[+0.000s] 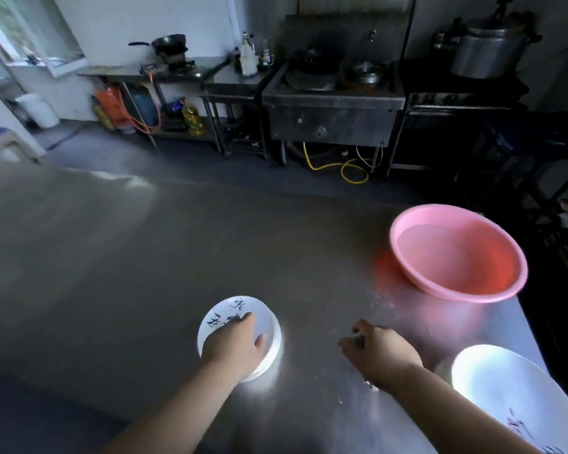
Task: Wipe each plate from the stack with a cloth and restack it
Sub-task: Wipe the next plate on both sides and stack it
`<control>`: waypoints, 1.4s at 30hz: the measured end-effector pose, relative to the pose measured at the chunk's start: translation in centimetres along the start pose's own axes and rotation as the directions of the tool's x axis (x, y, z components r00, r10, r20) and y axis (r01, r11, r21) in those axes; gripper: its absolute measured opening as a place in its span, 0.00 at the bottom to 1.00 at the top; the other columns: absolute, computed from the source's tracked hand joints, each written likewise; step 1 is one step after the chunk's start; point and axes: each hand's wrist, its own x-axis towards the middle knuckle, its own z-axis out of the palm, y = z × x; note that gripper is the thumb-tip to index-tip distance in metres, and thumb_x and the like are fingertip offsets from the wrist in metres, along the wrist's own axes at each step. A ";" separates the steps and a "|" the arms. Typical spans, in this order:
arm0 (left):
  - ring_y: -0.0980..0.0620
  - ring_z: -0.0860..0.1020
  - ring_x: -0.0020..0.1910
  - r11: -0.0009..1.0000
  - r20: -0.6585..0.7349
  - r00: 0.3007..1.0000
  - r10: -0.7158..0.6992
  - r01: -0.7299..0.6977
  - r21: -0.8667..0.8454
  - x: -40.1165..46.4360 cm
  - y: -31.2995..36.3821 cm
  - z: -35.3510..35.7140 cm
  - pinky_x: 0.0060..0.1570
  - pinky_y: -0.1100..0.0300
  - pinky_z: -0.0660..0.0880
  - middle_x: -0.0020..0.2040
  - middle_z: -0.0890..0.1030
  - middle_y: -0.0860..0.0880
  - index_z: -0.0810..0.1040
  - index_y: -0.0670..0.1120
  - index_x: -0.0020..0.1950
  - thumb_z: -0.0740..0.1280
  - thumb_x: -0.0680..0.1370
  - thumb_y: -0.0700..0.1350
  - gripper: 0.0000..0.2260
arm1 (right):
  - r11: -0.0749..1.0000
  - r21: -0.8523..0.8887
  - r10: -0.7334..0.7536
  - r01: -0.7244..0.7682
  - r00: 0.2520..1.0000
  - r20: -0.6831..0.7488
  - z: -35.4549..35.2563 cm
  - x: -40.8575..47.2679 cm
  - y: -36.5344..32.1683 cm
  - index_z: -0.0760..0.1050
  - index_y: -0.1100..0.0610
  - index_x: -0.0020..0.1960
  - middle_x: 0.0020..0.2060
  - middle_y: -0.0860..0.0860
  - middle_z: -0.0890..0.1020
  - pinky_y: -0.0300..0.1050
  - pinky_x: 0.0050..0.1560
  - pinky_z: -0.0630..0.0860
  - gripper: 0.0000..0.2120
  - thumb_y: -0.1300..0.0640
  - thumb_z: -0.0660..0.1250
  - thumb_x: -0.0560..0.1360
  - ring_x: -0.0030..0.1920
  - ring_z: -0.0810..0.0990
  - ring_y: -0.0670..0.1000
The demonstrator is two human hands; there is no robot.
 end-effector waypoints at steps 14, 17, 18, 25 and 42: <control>0.47 0.80 0.47 0.969 0.042 0.997 -0.067 0.075 -0.236 3.7 -14.2 3.5 0.48 0.53 0.77 0.50 0.82 0.49 0.76 0.47 0.57 0.63 0.82 0.46 0.06 | 0.996 -0.071 0.057 -0.046 0.985 0.163 9.5 5.0 -13.8 0.71 0.47 0.51 0.41 0.45 0.82 0.44 0.43 0.80 0.13 0.38 0.61 0.77 0.41 0.83 0.52; 0.48 0.78 0.41 0.972 0.008 0.998 -0.060 0.060 -0.226 3.9 -14.3 4.3 0.40 0.54 0.73 0.45 0.79 0.49 0.71 0.47 0.49 0.63 0.81 0.45 0.03 | 0.996 -0.066 0.061 -0.052 0.988 0.145 10.4 5.3 -14.1 0.68 0.49 0.51 0.41 0.48 0.82 0.44 0.40 0.78 0.10 0.43 0.60 0.78 0.38 0.83 0.55; 0.48 0.77 0.40 0.975 -0.004 0.998 -0.061 0.059 -0.216 3.9 -14.3 4.5 0.39 0.55 0.70 0.44 0.78 0.50 0.70 0.48 0.48 0.63 0.81 0.44 0.03 | 0.996 -0.066 0.063 -0.054 0.988 0.143 10.5 5.4 -14.0 0.67 0.49 0.51 0.40 0.48 0.82 0.44 0.39 0.79 0.10 0.43 0.60 0.78 0.36 0.83 0.55; 0.46 0.78 0.44 0.984 -0.035 0.997 -0.074 0.067 -0.164 3.8 -13.7 4.8 0.40 0.54 0.72 0.48 0.77 0.49 0.66 0.49 0.48 0.63 0.80 0.45 0.06 | 0.995 -0.091 0.054 -0.042 0.990 0.129 10.9 5.2 -13.9 0.68 0.53 0.54 0.45 0.52 0.83 0.48 0.42 0.80 0.12 0.44 0.61 0.81 0.42 0.83 0.59; 0.51 0.78 0.47 0.731 0.009 0.976 -0.216 0.167 -0.661 -1.0 -8.0 5.9 0.45 0.58 0.71 0.51 0.79 0.51 0.73 0.47 0.72 0.66 0.80 0.37 0.20 | 0.964 0.194 0.173 -0.184 0.982 0.071 8.0 -0.1 -8.8 0.69 0.51 0.51 0.38 0.47 0.83 0.43 0.33 0.72 0.07 0.49 0.64 0.78 0.38 0.82 0.53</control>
